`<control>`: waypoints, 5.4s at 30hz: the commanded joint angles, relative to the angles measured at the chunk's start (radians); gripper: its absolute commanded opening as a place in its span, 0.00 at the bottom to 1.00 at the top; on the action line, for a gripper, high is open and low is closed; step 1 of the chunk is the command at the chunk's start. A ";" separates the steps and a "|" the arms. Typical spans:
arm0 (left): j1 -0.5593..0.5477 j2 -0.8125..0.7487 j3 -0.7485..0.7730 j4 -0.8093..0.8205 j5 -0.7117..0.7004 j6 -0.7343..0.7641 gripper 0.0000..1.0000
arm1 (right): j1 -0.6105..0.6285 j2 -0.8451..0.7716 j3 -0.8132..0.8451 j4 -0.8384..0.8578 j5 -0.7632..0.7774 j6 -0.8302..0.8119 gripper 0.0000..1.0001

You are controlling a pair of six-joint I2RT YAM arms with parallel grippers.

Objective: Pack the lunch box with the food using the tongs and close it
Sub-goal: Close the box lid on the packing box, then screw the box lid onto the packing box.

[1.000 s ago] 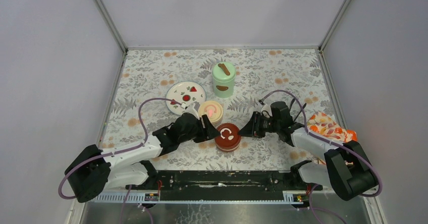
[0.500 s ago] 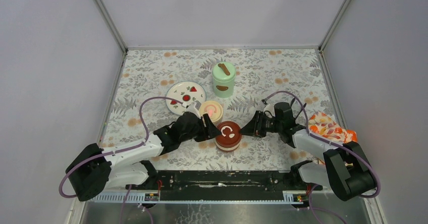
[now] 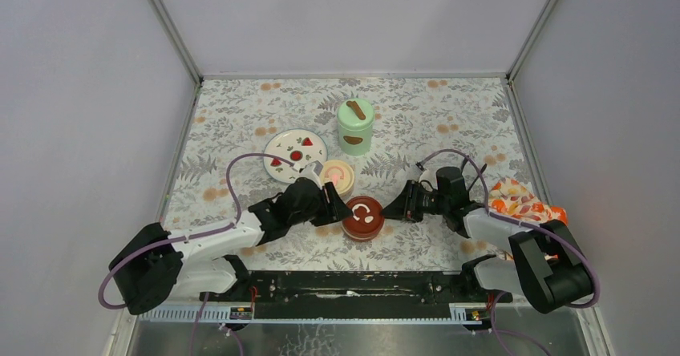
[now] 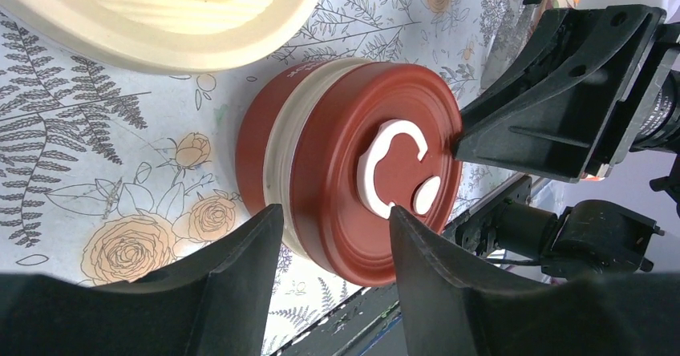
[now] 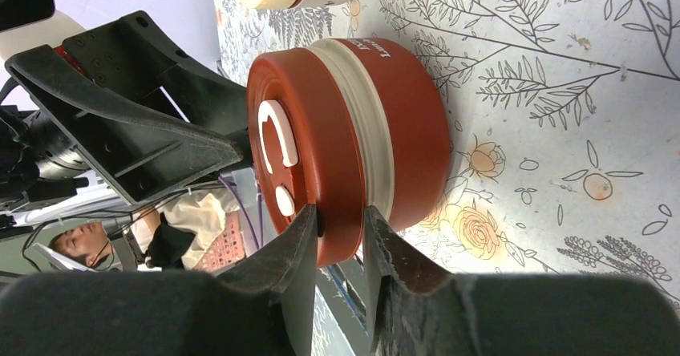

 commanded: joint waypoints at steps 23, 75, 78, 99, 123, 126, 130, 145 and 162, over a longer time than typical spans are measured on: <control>-0.018 0.057 0.055 -0.040 -0.032 0.019 0.47 | -0.005 0.020 0.013 0.001 -0.009 -0.047 0.24; -0.154 0.175 0.104 -0.258 -0.265 0.015 0.48 | 0.164 -0.021 0.255 -0.546 0.411 -0.348 0.38; -0.156 0.193 0.080 -0.252 -0.261 -0.001 0.49 | 0.187 -0.027 0.279 -0.586 0.466 -0.367 0.38; -0.158 0.086 0.244 -0.347 -0.340 0.083 0.65 | 0.284 -0.008 0.567 -0.763 0.547 -0.472 0.42; -0.165 0.250 0.186 -0.339 -0.237 0.042 0.54 | 0.317 0.190 0.564 -0.848 0.590 -0.532 0.38; -0.164 0.265 0.165 -0.338 -0.242 0.039 0.53 | 0.324 0.190 0.573 -0.859 0.610 -0.534 0.38; -0.165 0.259 0.165 -0.342 -0.244 0.035 0.54 | 0.327 0.166 0.601 -0.876 0.612 -0.539 0.38; -0.165 0.251 0.279 -0.408 -0.260 0.085 0.48 | 0.331 0.199 0.672 -0.917 0.608 -0.562 0.33; -0.084 0.348 0.382 -0.397 -0.353 0.181 0.41 | 0.413 0.083 0.540 -0.960 0.633 -0.411 0.23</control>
